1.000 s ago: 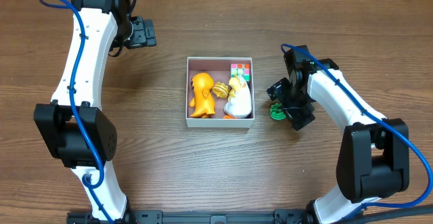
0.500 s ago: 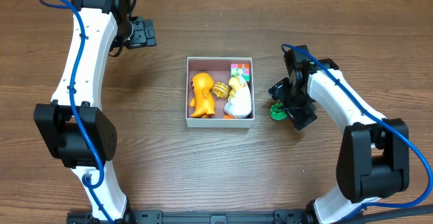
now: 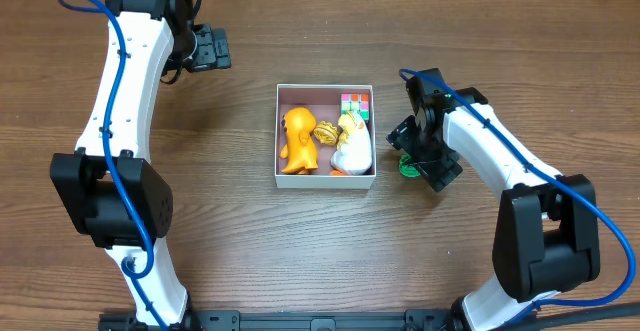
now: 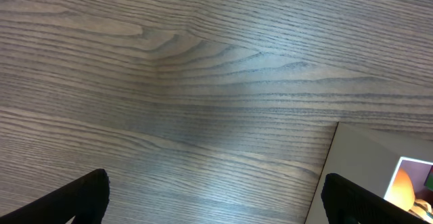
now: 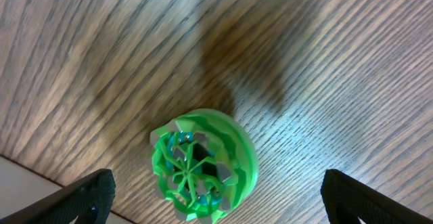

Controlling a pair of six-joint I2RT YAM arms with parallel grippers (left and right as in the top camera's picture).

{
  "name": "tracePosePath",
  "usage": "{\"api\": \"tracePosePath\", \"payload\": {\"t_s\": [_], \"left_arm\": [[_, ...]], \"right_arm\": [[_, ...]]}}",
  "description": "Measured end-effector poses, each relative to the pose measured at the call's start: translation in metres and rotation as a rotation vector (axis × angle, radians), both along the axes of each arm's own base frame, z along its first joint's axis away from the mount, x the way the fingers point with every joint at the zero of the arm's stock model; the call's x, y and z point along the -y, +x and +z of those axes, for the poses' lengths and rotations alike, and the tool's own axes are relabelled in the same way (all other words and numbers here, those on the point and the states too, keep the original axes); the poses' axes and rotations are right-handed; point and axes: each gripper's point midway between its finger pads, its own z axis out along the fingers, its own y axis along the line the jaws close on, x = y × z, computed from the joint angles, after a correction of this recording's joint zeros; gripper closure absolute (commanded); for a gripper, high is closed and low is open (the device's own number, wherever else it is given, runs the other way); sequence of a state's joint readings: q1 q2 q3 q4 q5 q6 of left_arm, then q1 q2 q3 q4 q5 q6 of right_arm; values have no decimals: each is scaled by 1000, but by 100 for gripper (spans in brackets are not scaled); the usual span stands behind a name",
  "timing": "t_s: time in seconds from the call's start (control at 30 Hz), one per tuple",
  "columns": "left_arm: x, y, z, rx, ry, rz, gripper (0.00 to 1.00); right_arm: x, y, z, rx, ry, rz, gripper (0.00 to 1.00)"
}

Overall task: Pack container
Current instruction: 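Lower the right gripper over the green round toy, then close the right gripper on the green round toy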

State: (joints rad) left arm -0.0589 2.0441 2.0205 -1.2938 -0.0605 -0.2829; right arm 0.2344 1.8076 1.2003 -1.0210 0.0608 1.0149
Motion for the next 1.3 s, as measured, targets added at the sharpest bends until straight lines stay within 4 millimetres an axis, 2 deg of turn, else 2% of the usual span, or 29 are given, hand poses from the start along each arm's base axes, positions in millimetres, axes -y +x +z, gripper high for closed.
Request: {"api": "tracePosePath", "payload": {"t_s": [0.47,1.3], "left_arm": [[0,0,0,-1,0,0,0],[0,-3,-1,-12,1,0,0]], "right_arm": [[6,-14,-13,-36,-26,72,0],[6,-9,-21,-8,-32,203,0]]}}
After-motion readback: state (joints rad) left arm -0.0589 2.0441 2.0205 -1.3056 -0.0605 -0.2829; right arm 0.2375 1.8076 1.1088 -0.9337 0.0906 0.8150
